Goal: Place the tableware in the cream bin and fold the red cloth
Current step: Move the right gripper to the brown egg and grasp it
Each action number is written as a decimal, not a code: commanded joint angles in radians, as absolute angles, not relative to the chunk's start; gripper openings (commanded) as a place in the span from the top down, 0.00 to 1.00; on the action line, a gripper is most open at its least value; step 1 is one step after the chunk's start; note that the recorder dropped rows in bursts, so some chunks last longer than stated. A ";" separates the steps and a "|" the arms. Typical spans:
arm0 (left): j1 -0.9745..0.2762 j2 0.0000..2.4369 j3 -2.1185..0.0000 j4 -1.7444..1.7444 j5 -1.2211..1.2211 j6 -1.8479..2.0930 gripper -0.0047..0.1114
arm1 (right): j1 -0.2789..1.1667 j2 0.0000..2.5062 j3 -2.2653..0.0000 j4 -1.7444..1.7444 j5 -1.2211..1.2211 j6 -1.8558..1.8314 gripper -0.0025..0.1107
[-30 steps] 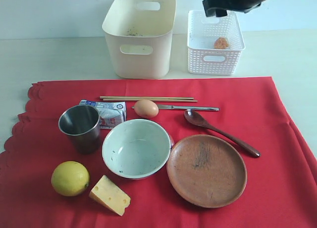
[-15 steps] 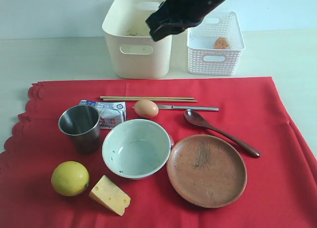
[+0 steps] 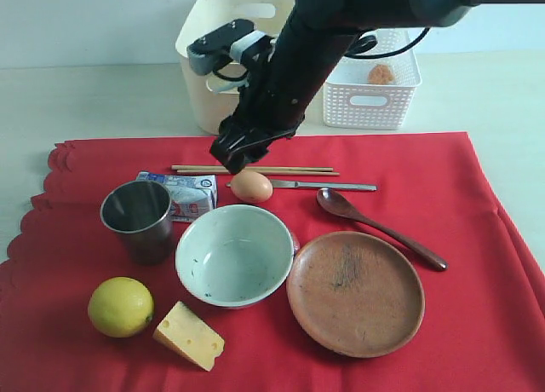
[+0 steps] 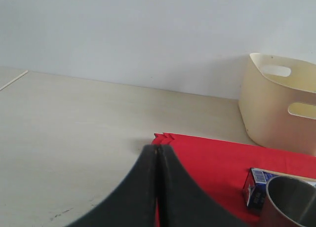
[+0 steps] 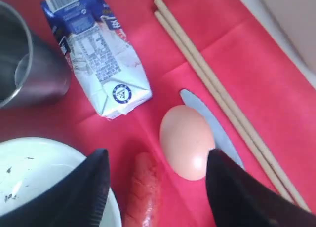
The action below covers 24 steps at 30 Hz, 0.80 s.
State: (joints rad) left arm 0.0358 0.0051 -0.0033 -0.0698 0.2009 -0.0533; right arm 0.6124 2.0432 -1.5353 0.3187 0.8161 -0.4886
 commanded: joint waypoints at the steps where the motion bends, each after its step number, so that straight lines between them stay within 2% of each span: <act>1: 0.037 0.000 0.000 -0.073 0.199 -0.048 0.96 | 0.617 2.093 -1.542 0.301 0.813 -0.502 0.47; 8: 0.037 0.000 0.000 -0.073 0.199 -0.048 0.96 | 0.617 2.133 -1.542 0.223 0.742 -0.415 0.39; 16: 0.037 0.000 0.000 -0.073 0.199 -0.048 0.96 | 0.617 2.201 -1.542 0.223 0.694 -0.417 0.39; 20: 0.037 0.000 0.000 -0.073 0.199 -0.048 0.96 | 0.617 2.221 -1.542 0.223 0.684 -0.417 0.47; 24: 0.037 0.000 0.000 -0.073 0.199 -0.048 0.96 | 0.617 2.225 -1.542 0.223 0.676 -0.417 0.62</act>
